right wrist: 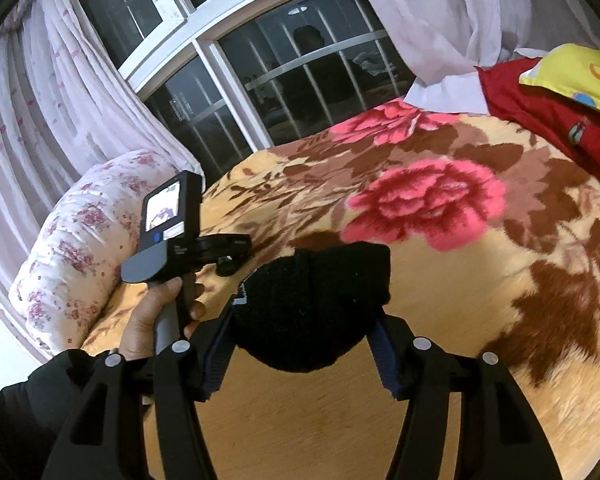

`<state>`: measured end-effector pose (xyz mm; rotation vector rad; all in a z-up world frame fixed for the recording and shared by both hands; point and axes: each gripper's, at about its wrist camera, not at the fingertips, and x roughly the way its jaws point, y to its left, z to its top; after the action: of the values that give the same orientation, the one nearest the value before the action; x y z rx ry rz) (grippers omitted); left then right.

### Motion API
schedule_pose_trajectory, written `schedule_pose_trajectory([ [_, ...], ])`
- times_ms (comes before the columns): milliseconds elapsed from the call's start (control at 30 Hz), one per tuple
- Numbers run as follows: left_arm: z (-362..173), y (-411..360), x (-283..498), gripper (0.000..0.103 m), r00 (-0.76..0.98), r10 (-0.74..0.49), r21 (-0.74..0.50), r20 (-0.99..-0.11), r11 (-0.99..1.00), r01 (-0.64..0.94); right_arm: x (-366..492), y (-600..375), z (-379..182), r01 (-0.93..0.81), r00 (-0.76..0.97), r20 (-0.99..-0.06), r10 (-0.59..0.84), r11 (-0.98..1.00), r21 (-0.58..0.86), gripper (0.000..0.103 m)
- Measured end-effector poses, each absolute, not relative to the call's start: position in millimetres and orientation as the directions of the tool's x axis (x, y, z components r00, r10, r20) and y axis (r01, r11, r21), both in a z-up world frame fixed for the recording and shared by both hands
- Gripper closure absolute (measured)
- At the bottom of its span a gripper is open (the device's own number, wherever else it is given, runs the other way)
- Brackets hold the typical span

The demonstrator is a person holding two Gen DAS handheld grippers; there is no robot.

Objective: Collect trash
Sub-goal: 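Lower both items into the orange bin and open both tools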

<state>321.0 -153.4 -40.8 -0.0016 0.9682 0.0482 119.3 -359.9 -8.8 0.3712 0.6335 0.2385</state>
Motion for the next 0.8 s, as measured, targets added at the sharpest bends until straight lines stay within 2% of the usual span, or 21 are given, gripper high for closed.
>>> schedule_pose_trajectory([
  [200, -31, -147, 305, 0.063, 0.580, 0.008, 0.016, -0.815, 1.000, 0.008, 115, -354, -1, -0.102, 0.787, -0.526, 0.323, 0.908, 0.405, 0.044],
  [400, 2, -129, 247, 0.063, 0.652, -0.044, 0.013, -0.757, 0.997, 0.082, 100, -338, 11, -0.109, 0.789, -0.528, 0.314, 0.917, 0.383, 0.044],
  [600, 26, -106, 151, 0.063, 0.694, -0.114, 0.033, -0.711, 0.980, 0.195, 58, -300, 19, -0.205, 0.772, -0.523, 0.361, 0.920, 0.333, 0.044],
  [800, 19, -79, 54, 0.063, 0.688, -0.150, 0.066, -0.710, 0.959, 0.277, 13, -272, 13, -0.261, 0.733, -0.548, 0.403, 0.910, 0.321, 0.044],
])
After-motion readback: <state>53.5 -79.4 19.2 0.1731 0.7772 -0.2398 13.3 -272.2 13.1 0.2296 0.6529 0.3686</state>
